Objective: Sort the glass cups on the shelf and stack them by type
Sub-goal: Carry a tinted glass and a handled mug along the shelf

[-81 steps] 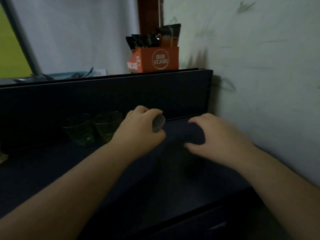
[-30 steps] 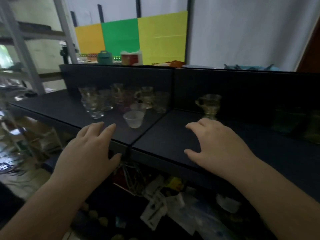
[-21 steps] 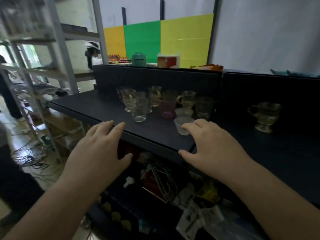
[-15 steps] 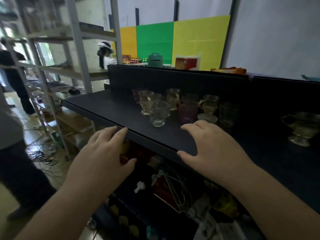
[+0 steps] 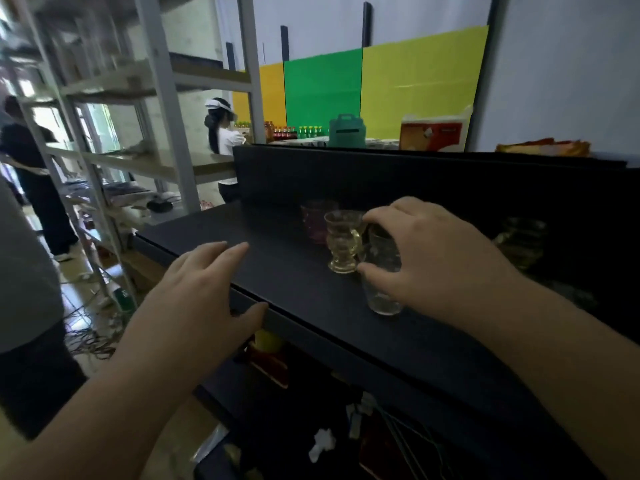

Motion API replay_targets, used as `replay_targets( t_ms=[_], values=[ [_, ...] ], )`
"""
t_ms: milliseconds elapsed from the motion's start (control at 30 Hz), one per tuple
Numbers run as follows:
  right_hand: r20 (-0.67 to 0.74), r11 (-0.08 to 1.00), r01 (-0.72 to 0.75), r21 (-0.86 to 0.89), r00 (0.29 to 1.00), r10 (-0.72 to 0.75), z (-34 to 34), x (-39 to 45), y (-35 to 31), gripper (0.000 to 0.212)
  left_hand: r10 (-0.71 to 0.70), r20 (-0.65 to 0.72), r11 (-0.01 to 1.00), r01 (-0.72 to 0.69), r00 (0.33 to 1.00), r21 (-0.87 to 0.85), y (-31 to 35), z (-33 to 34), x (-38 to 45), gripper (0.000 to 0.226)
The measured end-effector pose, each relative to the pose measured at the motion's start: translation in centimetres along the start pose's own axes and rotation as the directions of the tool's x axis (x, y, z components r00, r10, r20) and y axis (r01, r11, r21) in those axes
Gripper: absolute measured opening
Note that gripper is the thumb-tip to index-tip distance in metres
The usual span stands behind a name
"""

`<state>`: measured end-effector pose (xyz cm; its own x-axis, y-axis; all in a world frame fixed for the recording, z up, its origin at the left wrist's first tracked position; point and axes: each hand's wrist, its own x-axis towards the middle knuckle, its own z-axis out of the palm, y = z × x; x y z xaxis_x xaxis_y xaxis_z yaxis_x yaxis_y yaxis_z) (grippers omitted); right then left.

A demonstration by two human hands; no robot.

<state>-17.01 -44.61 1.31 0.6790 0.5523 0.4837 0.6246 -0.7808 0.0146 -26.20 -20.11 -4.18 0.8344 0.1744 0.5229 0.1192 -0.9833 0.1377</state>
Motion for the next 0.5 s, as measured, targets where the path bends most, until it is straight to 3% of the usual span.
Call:
replay_targets(
  t_ms=[267, 500],
  values=[
    [0.089, 0.994, -0.087, -0.058, 0.992, 0.092, 3.9, 7.4, -0.9, 0.061, 0.092, 0.073, 0.985, -0.080, 0.993, -0.152, -4.7, 6.1, 8.8, 0.083],
    [0.131, 0.924, -0.311, -0.223, 0.930, 0.345, 5.9, 12.3, -1.2, 0.073, 0.306, 0.104, 0.914, -0.261, 0.946, -0.311, -6.5, 10.4, 18.3, 0.081]
  ],
)
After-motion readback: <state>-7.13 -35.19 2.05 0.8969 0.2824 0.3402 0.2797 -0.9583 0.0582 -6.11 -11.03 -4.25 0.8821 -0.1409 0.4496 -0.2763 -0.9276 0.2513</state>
